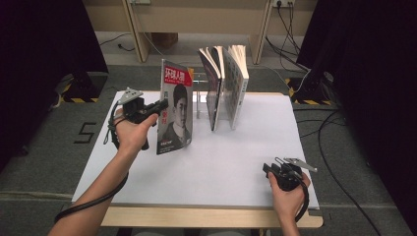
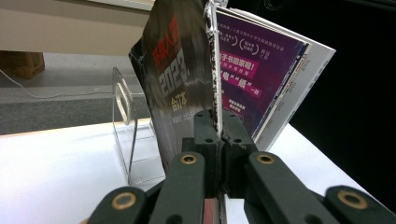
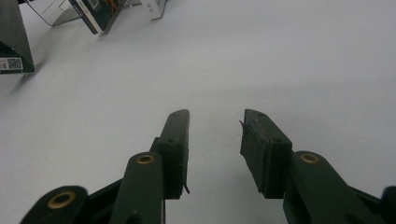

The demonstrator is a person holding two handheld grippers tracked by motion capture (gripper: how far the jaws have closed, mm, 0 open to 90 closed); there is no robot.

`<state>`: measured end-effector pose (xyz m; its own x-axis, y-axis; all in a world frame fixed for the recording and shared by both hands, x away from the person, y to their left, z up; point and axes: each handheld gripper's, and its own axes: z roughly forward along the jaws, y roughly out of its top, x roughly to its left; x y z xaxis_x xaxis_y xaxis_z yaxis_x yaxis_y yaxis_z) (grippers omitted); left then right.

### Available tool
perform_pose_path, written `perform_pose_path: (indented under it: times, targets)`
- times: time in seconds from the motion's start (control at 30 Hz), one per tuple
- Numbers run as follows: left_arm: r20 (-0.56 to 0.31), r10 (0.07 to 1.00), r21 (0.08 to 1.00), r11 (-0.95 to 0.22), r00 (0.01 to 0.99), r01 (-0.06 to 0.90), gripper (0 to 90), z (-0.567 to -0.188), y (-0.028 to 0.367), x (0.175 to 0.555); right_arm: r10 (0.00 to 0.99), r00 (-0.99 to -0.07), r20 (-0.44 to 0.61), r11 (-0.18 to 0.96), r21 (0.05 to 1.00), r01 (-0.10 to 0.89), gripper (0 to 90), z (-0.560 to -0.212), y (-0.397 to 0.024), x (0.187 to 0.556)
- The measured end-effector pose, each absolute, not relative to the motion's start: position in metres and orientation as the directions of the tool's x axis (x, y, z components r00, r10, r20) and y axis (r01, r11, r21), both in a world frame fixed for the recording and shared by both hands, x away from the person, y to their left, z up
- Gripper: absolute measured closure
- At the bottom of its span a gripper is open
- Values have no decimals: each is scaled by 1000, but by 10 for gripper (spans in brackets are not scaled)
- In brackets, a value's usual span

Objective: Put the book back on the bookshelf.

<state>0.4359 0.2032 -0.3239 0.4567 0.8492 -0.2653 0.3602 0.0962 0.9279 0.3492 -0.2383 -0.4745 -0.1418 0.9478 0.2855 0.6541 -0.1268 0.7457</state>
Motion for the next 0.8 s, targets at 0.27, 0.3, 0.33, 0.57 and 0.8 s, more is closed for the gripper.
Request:
perform_pose_path:
  times: [0.27, 0.3, 0.33, 0.57, 0.8]
  targets:
    - [-286, 846, 921, 113, 450, 372, 868, -323, 207, 443, 948, -139, 286, -128, 743, 657, 620, -475, -238, 349]
    - [-287, 845, 921, 114, 451, 373, 868, -322, 207, 444, 951, -141, 274, -117, 744, 658, 620, -475, -239, 350]
    - [-281, 848, 924, 111, 450, 367, 868, -321, 206, 446, 949, -133, 287, -130, 737, 663, 620, -475, -238, 349]
    - [-254, 856, 939, 107, 450, 327, 867, -313, 200, 462, 951, -143, 273, -115, 744, 659, 620, -476, -238, 350]
    - [-229, 873, 952, 108, 430, 288, 867, -313, 191, 478, 951, -138, 276, -120, 743, 658, 621, -475, -239, 350]
